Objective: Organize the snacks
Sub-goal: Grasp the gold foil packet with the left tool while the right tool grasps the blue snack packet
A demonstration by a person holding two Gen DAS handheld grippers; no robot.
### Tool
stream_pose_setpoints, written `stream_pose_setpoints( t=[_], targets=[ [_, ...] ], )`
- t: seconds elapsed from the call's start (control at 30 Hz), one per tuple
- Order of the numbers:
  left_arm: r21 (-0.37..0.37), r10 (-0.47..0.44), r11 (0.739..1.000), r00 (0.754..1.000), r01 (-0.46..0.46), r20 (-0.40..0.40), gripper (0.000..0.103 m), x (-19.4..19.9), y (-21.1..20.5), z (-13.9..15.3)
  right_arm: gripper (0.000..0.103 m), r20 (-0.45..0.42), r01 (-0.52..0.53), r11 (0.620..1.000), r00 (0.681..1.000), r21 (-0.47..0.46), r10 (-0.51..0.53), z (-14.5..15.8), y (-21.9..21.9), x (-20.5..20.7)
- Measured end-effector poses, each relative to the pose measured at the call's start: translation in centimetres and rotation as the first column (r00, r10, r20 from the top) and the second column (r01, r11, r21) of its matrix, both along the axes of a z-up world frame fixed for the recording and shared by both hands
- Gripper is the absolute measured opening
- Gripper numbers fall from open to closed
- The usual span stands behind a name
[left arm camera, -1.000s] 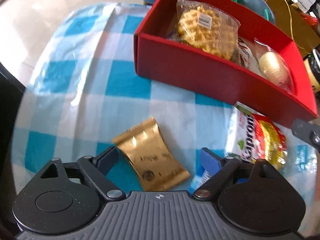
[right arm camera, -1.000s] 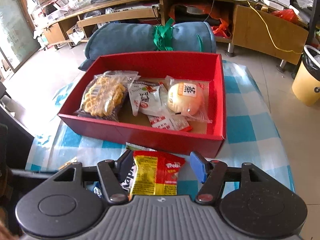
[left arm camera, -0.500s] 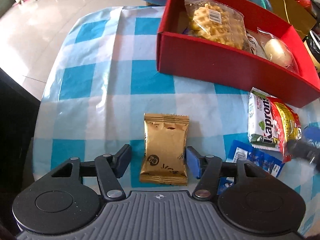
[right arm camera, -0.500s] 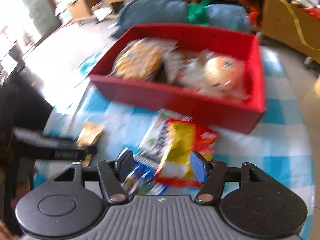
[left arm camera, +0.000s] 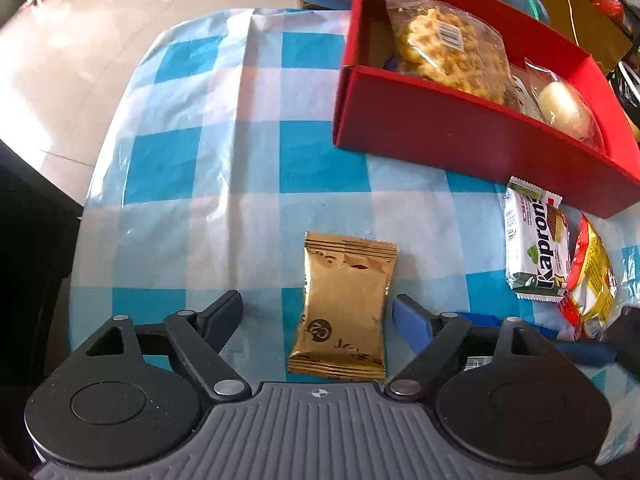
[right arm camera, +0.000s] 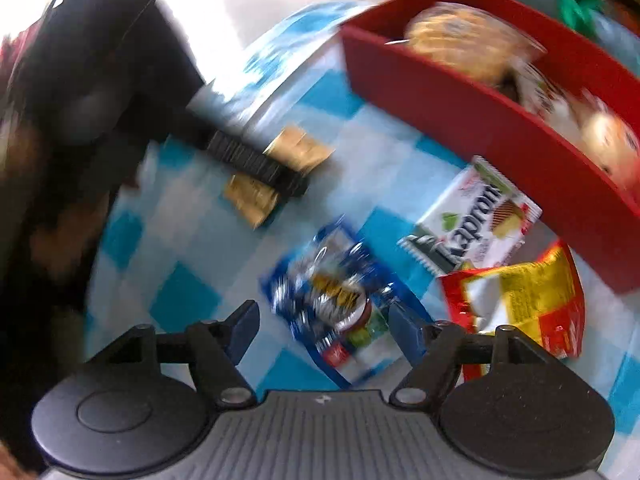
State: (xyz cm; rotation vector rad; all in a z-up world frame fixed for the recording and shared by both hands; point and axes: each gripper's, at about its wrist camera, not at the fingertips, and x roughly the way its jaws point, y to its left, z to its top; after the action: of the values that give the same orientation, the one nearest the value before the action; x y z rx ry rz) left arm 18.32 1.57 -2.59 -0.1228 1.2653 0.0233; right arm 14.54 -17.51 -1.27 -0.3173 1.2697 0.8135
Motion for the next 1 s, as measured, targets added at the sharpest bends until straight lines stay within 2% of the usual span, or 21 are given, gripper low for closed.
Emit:
stream_pose_setpoints(
  t=[0.07,0.17,0.2,0.27,0.33,0.43,0.5,0.57,0.7,0.73,0.77,0.8,0.83,0.87,0.93,0.97,1.0],
  targets=[
    [0.005,-0.006,1.0,1.0,0.006,0.005,0.088,-0.2,0.1,0.0,0.066,-0.035,-0.015,1.0,0.999,-0.019,0.014,-0.3,0.5,-1.1],
    [0.011,-0.027,1.0,1.0,0.027,0.007,0.09,-0.3,0.2,0.0,0.064,-0.112,-0.062,0.998,0.992,0.034,0.065,0.1,0.9,-3.2],
    [0.011,-0.031,0.999,0.999,0.031,0.005,0.091,-0.3,0.1,-0.1,0.064,-0.1,-0.079,0.996,0.992,0.027,0.081,0.4,1.0,-3.8],
    [0.013,-0.035,0.999,0.999,0.035,0.004,0.092,-0.1,-0.2,-0.1,0.064,-0.064,-0.049,0.999,0.997,0.005,0.049,1.2,1.0,-3.7],
    [0.014,-0.037,0.999,0.999,0.037,0.003,0.092,0.1,-0.3,-0.2,0.065,-0.015,0.048,0.998,0.999,-0.031,-0.048,1.4,0.8,-2.5],
    [0.013,-0.037,0.999,0.999,0.037,0.007,0.09,0.0,-0.3,-0.2,0.065,0.016,0.195,0.98,0.981,-0.032,-0.194,0.7,1.0,-0.9],
    [-0.003,-0.018,1.0,1.0,0.018,0.012,0.086,0.0,0.3,0.0,0.065,0.025,0.24,0.97,0.971,-0.033,-0.239,0.0,1.5,-0.5],
    [-0.025,0.0,1.0,1.0,0.001,0.011,0.086,0.0,0.9,0.1,0.065,0.045,0.227,0.973,0.973,-0.044,-0.225,-0.6,2.6,-0.6],
    [-0.016,-0.013,1.0,1.0,0.013,0.009,0.088,-0.3,1.1,0.1,0.067,0.15,0.204,0.975,0.97,-0.09,-0.189,-1.2,4.1,-1.0],
    [-0.012,-0.02,1.0,1.0,0.02,0.006,0.089,-0.3,1.0,0.0,0.07,0.161,0.2,0.975,0.97,-0.095,-0.183,-1.3,4.3,-1.2],
    [-0.011,-0.022,1.0,1.0,0.022,0.005,0.09,-0.3,0.9,0.0,0.087,0.152,0.188,0.978,0.973,-0.088,-0.174,-1.4,4.7,-1.0],
    [-0.01,-0.023,1.0,1.0,0.023,0.006,0.09,-0.3,0.8,0.0,0.097,0.136,0.172,0.983,0.978,-0.072,-0.161,-1.7,4.7,-0.8],
    [-0.011,-0.023,1.0,1.0,0.023,0.005,0.09,-0.2,0.8,0.0,0.097,0.135,0.165,0.984,0.979,-0.07,-0.154,-1.9,4.7,-0.7],
    [-0.01,-0.023,1.0,1.0,0.023,0.003,0.092,-0.2,0.8,-0.1,0.096,0.145,0.16,0.984,0.978,-0.079,-0.148,-2.0,4.8,-0.8],
    [-0.008,-0.025,1.0,1.0,0.025,0.001,0.093,-0.1,0.7,-0.1,0.082,0.176,0.168,0.981,0.973,-0.099,-0.149,-1.9,4.7,-1.0],
    [-0.005,-0.028,1.0,1.0,0.028,0.0,0.095,-0.2,0.6,-0.2,0.068,0.184,0.18,0.979,0.97,-0.097,-0.16,-1.5,4.3,-1.1],
    [-0.001,-0.035,0.999,0.999,0.035,-0.002,0.096,-0.2,0.4,-0.3,0.064,0.184,0.194,0.977,0.967,-0.092,-0.174,-1.2,3.7,-1.0]
  ],
)
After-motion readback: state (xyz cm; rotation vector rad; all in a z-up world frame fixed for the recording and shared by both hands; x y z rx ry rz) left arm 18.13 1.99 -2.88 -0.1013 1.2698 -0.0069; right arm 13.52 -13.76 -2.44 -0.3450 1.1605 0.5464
